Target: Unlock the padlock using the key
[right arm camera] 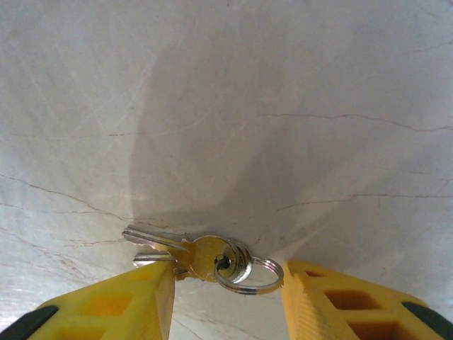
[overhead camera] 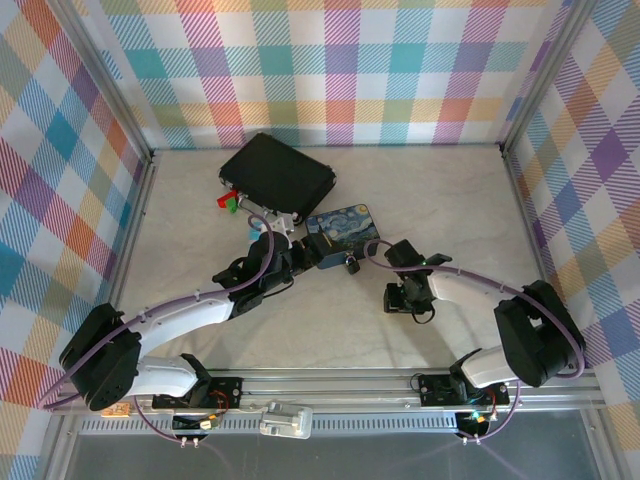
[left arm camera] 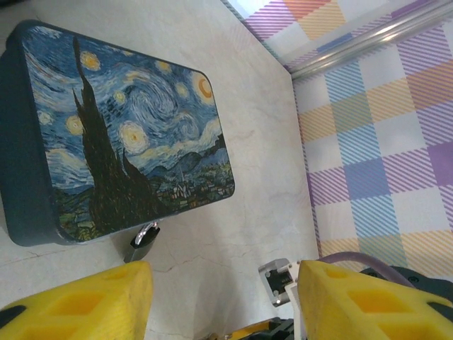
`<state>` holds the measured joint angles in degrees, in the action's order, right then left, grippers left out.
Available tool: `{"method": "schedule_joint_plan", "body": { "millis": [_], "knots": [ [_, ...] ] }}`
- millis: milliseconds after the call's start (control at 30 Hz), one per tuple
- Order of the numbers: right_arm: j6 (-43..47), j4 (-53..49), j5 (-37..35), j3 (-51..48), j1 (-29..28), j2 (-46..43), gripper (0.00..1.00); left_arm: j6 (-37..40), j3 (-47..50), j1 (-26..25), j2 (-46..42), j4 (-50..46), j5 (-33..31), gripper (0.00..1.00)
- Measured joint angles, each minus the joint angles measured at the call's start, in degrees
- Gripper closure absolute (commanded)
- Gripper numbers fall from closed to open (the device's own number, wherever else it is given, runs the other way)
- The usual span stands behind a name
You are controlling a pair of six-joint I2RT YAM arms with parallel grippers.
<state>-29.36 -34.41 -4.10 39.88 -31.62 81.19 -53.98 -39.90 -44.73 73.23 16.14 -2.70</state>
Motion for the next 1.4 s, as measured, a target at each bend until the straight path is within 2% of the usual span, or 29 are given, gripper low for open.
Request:
{"method": "schedule_joint_plan", "body": {
  "millis": [233, 633, 767, 833, 1033, 1100, 1200, 1267, 1300, 1400],
  "knots": [
    [-2.0, -1.1, -1.4, 1.3, -0.3, 1.6, 0.61, 0.7, 0.0, 0.0, -1.3, -1.3, -1.0, 0.3],
    [-4.5, -1.7, -4.1, 4.0, -0.7, 4.6, 0.56, 0.9, 2.3, 0.5, -3.8, -2.1, -1.5, 0.29],
    [-4.6, 0.1, -6.5, 5.2, -0.7, 5.9, 0.78, 0.9, 2.8, 1.2, -4.7, -2.5, -1.4, 0.31],
    [-4.4, 1.7, -7.4, 5.6, -0.6, 6.5, 0.85, 0.9, 3.0, 1.6, -5.2, -2.9, -1.5, 0.34],
    [-4.1, 3.1, -7.9, 6.1, -0.6, 7.2, 0.92, 1.9, 3.1, 2.9, -6.4, -4.5, -2.6, 0.34],
    [-4.3, 3.1, -7.9, 6.1, -0.6, 7.1, 0.9, 2.7, 3.1, 3.1, -6.8, -4.9, -2.6, 0.37],
    [-4.4, 2.8, -7.4, 6.1, -0.6, 6.7, 0.72, 3.5, 3.1, 3.4, -7.1, -6.0, -3.0, 0.41],
    [-4.4, 1.7, -7.3, 6.0, -0.6, 5.8, 0.65, 4.1, 3.1, 3.5, -7.1, -7.3, -3.5, 0.45],
    [-4.4, 1.2, -7.3, 6.0, -0.6, 5.0, 0.62, 4.2, 3.1, 3.5, -7.1, -7.8, -3.6, 0.52],
    [-4.0, 0.4, -7.5, 6.0, -0.5, 1.9, 0.58, 5.0, 3.1, 3.8, -7.1, -8.7, -3.8, 0.54]
  ]
}}
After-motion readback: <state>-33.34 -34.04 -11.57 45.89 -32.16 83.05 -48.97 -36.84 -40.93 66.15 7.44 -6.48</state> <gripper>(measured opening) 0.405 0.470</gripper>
